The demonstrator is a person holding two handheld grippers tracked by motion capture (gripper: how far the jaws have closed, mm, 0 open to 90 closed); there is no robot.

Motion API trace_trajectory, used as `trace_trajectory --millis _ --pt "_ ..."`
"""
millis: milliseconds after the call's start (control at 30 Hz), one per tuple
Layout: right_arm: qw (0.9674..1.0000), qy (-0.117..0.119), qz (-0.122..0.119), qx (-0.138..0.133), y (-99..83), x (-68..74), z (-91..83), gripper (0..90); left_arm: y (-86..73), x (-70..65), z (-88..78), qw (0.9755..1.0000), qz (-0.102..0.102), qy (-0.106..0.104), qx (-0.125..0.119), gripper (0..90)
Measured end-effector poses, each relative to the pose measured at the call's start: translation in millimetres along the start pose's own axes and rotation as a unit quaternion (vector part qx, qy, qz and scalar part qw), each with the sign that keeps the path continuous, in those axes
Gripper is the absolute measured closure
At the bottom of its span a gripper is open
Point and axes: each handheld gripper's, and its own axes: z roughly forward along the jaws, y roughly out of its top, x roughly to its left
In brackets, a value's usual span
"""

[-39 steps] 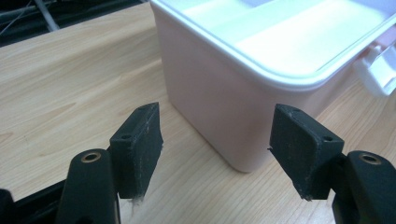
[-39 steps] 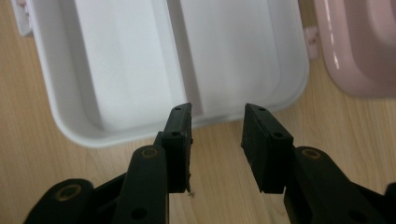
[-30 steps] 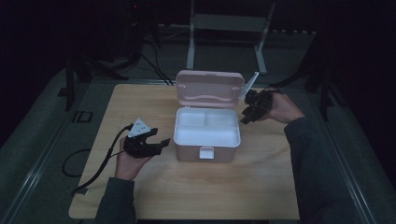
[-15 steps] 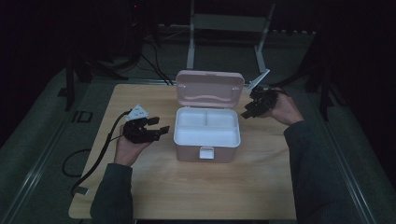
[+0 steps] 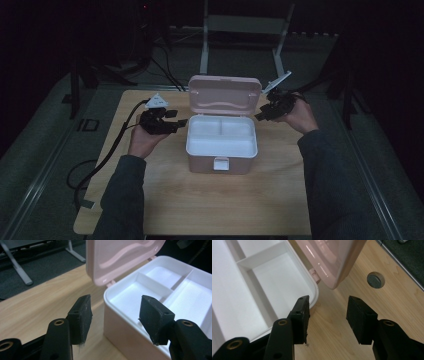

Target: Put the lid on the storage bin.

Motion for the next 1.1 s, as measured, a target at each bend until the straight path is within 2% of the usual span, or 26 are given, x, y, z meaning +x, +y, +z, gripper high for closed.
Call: trace_trajectory --millis 133,333,467,567,700,800,867,1100 --pt "0.9999 0.002 0.011 -0.007 0.1 -1.7 0.6 54.8 11.0 3.9 8.6 1.0 -0.001 -0.007 -0.003 43.7" --pt "0.9995 -0.003 0.02 -0.026 0.8 -4.3 -0.7 57.9 24.2 8.7 21.2 1.0 0.003 -0.002 0.006 44.2" --pt "0.9993 -0.002 0.022 -0.029 2.3 -4.5 -1.6 59.0 31.4 10.9 27.1 0.9999 0.003 0.003 0.009 44.3" --pt "0.999 -0.003 0.021 -0.038 4.7 -4.4 -3.7 60.2 35.1 12.7 30.3 0.9998 0.003 0.016 0.012 44.6" --pt "0.9988 -0.004 0.025 -0.041 7.0 -5.2 -3.7 59.8 40.4 14.4 33.4 0.9997 0.002 0.022 0.014 45.1" --pt "0.9984 -0.01 0.028 -0.048 9.3 -5.9 -3.2 60.0 42.5 15.6 35.9 0.9997 -0.003 0.022 0.008 46.0" --pt "0.9981 -0.007 0.03 -0.054 10.6 -5.9 -2.5 60.2 43.8 16.3 37.8 0.9996 -0.001 0.025 0.012 46.7" --pt "0.9984 -0.01 0.025 -0.049 15.2 -2.9 2.2 61.4 50.5 11.5 44.2 0.9998 0.006 0.018 0.012 49.0"
